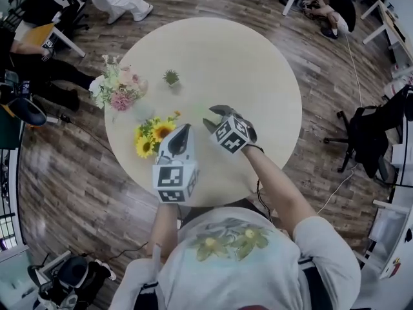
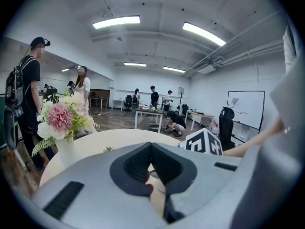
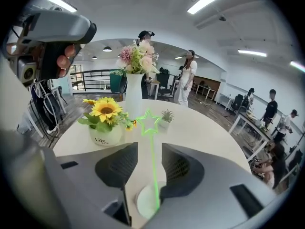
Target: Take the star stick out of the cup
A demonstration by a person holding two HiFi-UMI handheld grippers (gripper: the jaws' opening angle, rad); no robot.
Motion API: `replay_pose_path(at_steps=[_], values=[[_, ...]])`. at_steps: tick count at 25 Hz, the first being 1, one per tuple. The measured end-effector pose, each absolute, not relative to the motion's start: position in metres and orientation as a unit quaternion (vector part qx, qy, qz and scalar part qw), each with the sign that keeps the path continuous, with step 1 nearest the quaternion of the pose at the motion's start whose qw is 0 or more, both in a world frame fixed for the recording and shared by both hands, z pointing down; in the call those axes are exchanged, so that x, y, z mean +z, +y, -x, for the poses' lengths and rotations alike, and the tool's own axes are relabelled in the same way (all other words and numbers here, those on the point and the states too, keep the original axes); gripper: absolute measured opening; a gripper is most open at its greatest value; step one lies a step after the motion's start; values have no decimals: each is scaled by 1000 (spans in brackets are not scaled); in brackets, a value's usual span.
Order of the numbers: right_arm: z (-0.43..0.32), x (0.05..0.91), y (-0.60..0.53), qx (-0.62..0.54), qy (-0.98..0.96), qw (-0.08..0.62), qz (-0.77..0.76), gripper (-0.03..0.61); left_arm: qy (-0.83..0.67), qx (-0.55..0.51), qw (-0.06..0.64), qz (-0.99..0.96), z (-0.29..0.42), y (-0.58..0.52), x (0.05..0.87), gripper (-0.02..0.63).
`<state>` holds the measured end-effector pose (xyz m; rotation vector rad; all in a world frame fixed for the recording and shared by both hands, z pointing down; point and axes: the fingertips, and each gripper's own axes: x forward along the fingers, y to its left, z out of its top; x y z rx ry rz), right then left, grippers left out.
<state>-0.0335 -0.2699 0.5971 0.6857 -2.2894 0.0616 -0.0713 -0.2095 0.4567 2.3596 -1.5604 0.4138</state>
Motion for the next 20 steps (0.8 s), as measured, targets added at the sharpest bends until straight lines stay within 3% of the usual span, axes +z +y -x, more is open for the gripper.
replay_pose_path(at_steps=[20], values=[[36,615,-271,7,-887,390,-247,35,-553,154,149,-805,75,-208,471,0]])
